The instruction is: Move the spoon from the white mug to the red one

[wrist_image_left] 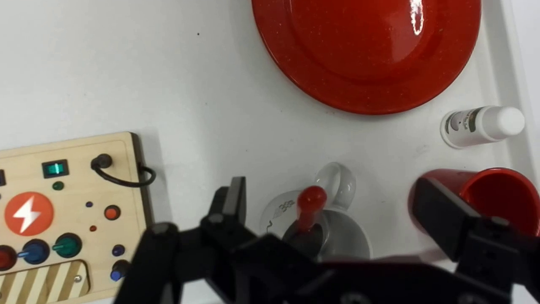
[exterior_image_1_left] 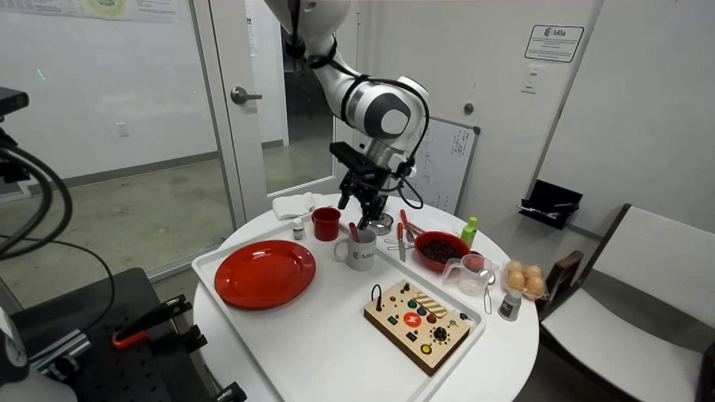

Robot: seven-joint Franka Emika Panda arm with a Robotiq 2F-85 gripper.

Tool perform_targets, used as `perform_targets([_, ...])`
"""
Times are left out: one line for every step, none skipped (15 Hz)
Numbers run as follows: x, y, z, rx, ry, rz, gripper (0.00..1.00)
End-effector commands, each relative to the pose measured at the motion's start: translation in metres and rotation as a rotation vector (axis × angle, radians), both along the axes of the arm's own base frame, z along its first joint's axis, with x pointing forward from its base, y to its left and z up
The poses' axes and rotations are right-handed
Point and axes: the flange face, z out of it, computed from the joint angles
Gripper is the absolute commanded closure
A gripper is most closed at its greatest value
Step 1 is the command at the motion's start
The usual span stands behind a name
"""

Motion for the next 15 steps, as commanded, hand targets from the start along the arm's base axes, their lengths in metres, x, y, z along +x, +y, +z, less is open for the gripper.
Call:
perform_targets([0.012, -0.001, -0.007, 0.041, 0.018, 0.0, 0.0])
perform_targets([0.013, -0.001, -0.009, 0.042, 0.022, 0.0, 0.0])
perform_targets([0.014, -0.002, -0.011, 0.043, 0.026, 0.0, 0.0])
perform_targets([0.015, -0.002, -0.012, 0.044, 0.029, -0.001, 0.0])
perform_targets([0.016, -0.002, -0.014, 0.045, 0.033, -0.002, 0.0])
perform_targets([0.017, -0.003, -0.016, 0.045, 0.039, -0.003, 0.0])
perform_targets([0.017, -0.004, -0.017, 0.046, 0.042, -0.005, 0.0])
perform_targets([0.017, -0.005, -0.019, 0.048, 0.046, -0.008, 0.0])
perform_targets([0.017, -0.006, -0.021, 0.049, 0.051, -0.01, 0.0])
perform_targets([0.017, -0.007, -0.022, 0.051, 0.056, -0.013, 0.0])
perform_targets([0.018, -0.007, -0.024, 0.053, 0.059, -0.017, 0.0])
perform_targets([0.018, -0.008, -0.025, 0.056, 0.061, -0.021, 0.25])
perform_targets([0.018, -0.009, -0.026, 0.058, 0.063, -0.023, 0.28])
perform_targets([0.019, -0.009, -0.027, 0.059, 0.064, -0.026, 0.33])
perform_targets([0.019, -0.01, -0.027, 0.06, 0.066, -0.027, 0.4])
